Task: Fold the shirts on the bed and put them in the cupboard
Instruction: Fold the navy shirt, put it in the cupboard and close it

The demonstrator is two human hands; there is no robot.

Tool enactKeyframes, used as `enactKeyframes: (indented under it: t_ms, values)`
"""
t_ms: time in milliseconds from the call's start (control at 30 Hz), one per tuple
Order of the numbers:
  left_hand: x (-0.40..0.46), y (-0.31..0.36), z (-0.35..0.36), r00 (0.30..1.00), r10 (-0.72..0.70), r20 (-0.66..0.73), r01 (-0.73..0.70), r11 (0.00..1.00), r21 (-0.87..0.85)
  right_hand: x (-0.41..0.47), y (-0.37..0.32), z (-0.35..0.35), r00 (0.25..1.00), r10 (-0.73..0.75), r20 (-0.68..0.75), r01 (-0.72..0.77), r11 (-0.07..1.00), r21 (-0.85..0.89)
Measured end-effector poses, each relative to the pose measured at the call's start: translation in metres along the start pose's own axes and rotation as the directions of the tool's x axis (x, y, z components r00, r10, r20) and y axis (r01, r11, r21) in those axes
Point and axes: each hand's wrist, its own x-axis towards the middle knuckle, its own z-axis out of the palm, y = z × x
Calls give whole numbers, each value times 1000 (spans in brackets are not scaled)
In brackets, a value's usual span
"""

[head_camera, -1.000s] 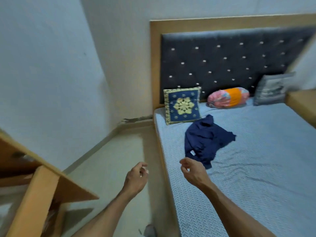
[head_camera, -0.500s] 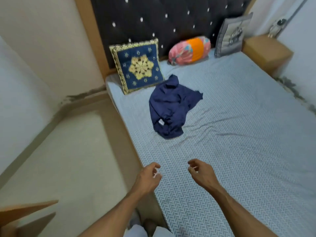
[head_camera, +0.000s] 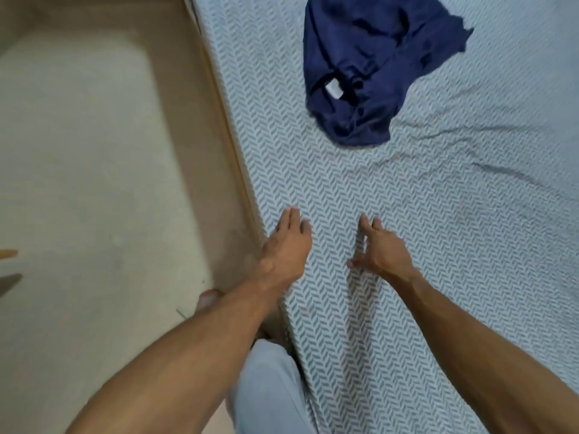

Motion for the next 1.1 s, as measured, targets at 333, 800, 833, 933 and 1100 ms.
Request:
enactKeyframes:
  t_ms: [333, 800, 833, 933, 1100]
  values:
    - [8, 19, -1, 992, -58, -113, 82, 972, 220, 14, 9, 10, 995, -55, -86, 38, 981, -189]
    - [-25, 110, 17, 883, -454, -118, 443, 890, -111, 1, 54, 3, 848, -483, -219, 424, 865, -267]
    - [-25, 115, 17, 877, -467, -110, 458, 883, -99, 3, 58, 1, 838, -503, -213, 444, 855, -269]
    - [-21, 113, 13, 873, -479, -90, 476, 878, -56, 13, 61, -17, 848, -493, -195, 458, 866, -201]
    - [8, 105, 8, 895, -435, -96, 444, 891, 93, 59, 45, -59, 784, -484, -388, 454, 874, -173]
